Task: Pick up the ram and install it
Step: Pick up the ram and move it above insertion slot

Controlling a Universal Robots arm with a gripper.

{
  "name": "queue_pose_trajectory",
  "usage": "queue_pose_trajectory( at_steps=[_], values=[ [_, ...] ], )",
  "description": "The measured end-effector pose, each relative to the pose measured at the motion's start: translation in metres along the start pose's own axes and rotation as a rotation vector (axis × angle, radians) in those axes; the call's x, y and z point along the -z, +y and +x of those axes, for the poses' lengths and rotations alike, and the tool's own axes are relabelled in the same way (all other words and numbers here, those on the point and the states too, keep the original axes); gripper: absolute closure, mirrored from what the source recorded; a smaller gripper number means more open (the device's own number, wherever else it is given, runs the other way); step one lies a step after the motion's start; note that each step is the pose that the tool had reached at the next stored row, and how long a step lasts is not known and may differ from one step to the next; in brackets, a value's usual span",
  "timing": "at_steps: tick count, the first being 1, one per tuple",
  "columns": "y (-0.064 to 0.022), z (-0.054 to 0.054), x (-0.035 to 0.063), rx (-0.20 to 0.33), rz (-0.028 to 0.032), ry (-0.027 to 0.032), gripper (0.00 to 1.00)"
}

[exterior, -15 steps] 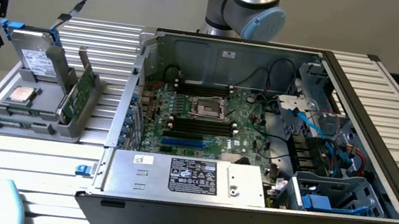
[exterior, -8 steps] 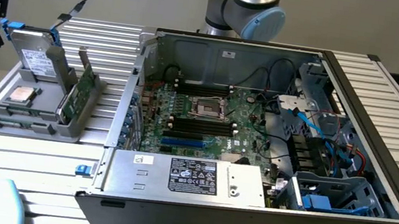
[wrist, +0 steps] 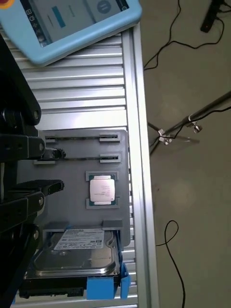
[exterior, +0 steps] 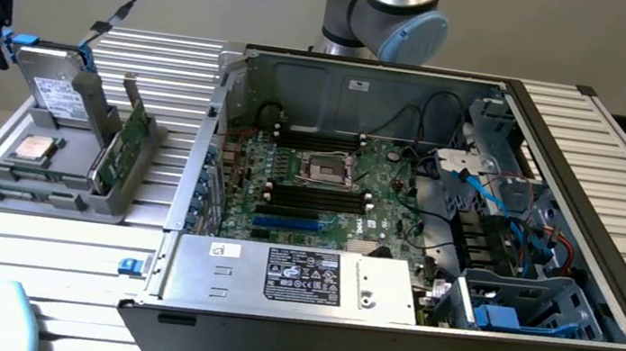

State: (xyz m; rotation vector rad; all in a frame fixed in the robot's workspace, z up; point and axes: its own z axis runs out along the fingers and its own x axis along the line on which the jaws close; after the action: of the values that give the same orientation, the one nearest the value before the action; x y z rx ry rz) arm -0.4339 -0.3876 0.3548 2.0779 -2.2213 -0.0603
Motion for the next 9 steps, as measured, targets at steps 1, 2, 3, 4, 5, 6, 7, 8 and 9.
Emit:
queue_pose_trajectory(
  at_steps=[1,2,3,4,5,6,7,8,9],
  values=[
    [-0.0002,0.003,-0.0009,0.003,0.0001,-0.0002,0.69],
    [-0.0004,0.006,-0.0018,0.005,0.0003,-0.0008,0.69],
    [-0.0006,0.009,-0.0030,0.007,0.0002,-0.0019,0.69],
    [-0.0008,0.013,-0.0045,0.009,0.0005,-0.0036,0.69],
    [-0.0009,0.016,-0.0057,0.010,0.0009,-0.0057,0.69],
    [-0.0011,0.019,-0.0072,0.012,0.0012,-0.0091,0.69],
    [-0.0014,0.022,-0.0087,0.013,0.0012,-0.0122,0.69],
    [-0.0018,0.025,-0.0105,0.014,0.0015,-0.0144,0.69],
    [-0.0022,0.028,-0.0124,0.015,0.0015,-0.0157,0.69]
  ],
)
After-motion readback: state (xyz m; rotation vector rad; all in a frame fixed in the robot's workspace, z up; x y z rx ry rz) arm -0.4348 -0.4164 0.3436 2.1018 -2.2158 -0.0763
